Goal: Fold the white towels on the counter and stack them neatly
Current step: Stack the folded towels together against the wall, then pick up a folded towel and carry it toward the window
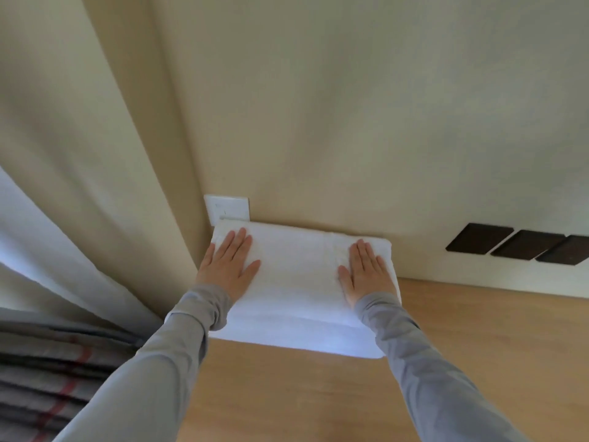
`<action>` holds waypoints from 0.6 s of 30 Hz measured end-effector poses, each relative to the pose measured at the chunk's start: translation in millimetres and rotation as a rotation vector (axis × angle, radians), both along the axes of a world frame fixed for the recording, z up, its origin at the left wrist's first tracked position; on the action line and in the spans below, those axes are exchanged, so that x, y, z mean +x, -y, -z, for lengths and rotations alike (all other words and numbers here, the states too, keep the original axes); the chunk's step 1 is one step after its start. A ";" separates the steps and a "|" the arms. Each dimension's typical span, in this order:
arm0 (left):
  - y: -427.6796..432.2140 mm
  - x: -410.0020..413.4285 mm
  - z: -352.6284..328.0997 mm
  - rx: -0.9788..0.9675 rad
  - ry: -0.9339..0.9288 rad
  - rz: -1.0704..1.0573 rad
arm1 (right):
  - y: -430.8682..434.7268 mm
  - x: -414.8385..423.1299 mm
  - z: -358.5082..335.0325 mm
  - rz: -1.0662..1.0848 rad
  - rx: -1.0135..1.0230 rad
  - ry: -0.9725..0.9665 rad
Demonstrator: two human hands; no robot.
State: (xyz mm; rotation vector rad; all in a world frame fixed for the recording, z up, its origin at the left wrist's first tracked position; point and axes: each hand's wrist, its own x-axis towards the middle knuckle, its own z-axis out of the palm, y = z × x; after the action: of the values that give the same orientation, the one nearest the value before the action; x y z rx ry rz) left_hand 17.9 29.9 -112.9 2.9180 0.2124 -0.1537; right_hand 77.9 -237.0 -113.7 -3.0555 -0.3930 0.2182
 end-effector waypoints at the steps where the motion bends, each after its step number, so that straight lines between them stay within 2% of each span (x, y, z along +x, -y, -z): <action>1: -0.2 0.3 -8.6 -0.031 -0.019 0.006 | 0.8 -0.2 -7.4 -0.009 0.019 -0.031; 3: 1.3 0.3 -29.3 -0.054 -0.002 -0.002 | 5.3 -4.7 -24.9 -0.032 0.096 -0.074; 8: 25.9 -0.2 -78.4 -0.062 0.211 -0.009 | 15.6 -33.1 -70.5 -0.063 0.180 0.106; 18: 108.2 -8.4 -130.8 -0.035 0.321 0.153 | 66.5 -63.9 -151.3 -0.087 0.324 0.311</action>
State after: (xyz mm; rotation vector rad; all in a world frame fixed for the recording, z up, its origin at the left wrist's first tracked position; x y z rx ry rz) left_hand 9.5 -78.2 18.0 2.8683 -0.0639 0.2832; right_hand 13.9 -303.5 37.6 -2.7526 -0.5190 -0.2933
